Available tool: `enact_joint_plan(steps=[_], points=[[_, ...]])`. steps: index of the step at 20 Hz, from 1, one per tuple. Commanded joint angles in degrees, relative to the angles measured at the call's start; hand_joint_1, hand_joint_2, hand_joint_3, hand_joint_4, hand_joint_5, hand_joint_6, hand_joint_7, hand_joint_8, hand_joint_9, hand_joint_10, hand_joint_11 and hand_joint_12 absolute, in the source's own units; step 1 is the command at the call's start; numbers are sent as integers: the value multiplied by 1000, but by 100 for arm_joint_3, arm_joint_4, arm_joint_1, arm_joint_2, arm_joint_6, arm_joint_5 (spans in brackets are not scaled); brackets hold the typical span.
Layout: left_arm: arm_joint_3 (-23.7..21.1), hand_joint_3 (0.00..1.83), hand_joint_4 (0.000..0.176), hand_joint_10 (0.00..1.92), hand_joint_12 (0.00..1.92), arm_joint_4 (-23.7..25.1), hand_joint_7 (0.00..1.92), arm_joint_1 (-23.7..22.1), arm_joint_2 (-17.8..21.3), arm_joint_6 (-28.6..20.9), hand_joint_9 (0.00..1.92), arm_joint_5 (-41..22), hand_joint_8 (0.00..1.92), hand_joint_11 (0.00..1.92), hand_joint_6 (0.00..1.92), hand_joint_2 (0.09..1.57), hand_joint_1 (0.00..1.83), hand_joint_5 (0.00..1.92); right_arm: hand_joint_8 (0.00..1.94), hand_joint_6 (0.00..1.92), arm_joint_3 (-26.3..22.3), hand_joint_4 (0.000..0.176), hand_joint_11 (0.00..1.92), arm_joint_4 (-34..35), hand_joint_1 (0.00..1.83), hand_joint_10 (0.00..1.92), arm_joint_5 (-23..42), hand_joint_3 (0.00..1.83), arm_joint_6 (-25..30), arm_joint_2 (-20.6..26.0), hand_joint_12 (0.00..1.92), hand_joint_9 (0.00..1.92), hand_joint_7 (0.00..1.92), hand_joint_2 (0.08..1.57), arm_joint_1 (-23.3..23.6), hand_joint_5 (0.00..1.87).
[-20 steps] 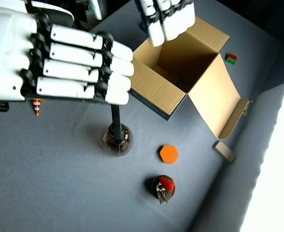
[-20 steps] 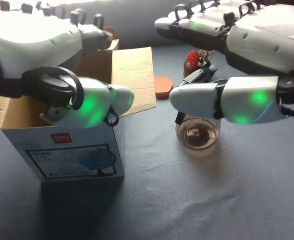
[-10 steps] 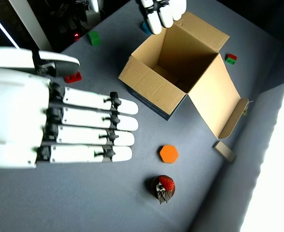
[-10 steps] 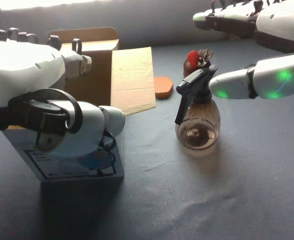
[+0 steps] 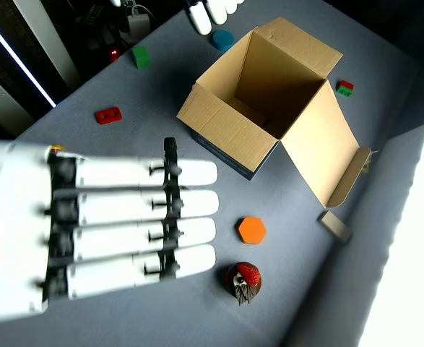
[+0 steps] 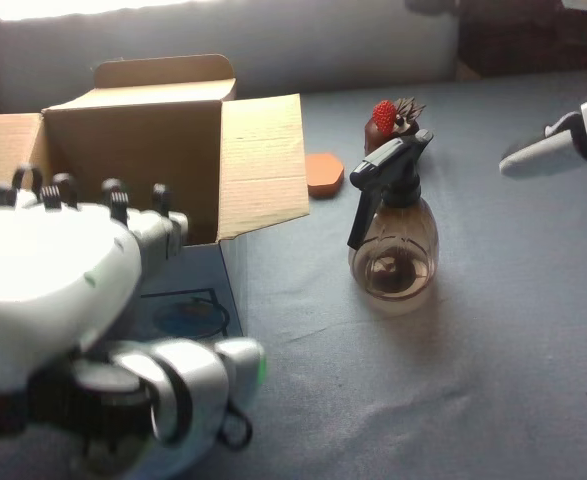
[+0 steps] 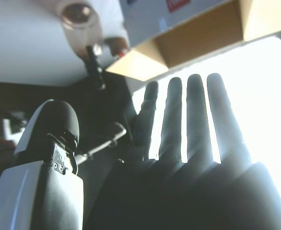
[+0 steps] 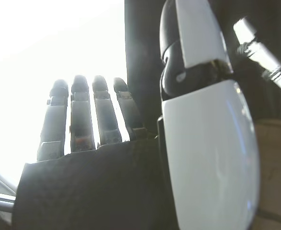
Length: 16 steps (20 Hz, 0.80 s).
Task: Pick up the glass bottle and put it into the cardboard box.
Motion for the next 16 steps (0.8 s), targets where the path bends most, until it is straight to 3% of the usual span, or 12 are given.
enact_joint_plan(steps=[1, 4, 11, 16], points=[[-54, 4, 30, 0, 366, 527, 145, -4, -19, -58, 131, -30, 0, 0, 0, 1216, 98, 118, 1, 5, 131, 0, 0, 90, 1015, 28, 677, 0, 244, -43, 0, 50, 31, 974, 79, 13], [-196, 2, 29, 1, 367, 529, 144, 174, -21, -225, 134, -136, 0, 0, 0, 1213, 104, 118, 0, 3, 577, 0, 0, -562, 1012, 22, 1045, 0, 939, -310, 0, 40, 29, 974, 88, 9], [-401, 0, 29, 2, 404, 737, 151, 905, -37, -729, 142, -156, 1, 0, 1, 1206, 109, 123, 4, 0, 1489, 0, 0, -575, 979, 21, 1147, 0, 1331, -984, 0, 43, 23, 965, -185, 0], [-422, 2, 28, 2, 407, 1218, 149, 1582, -280, -1263, 143, -56, 0, 0, 4, 1212, 130, 133, 8, 10, 1956, 0, 0, -825, 972, 20, 1126, 0, 1666, -1384, 0, 43, 39, 963, -441, 23]])
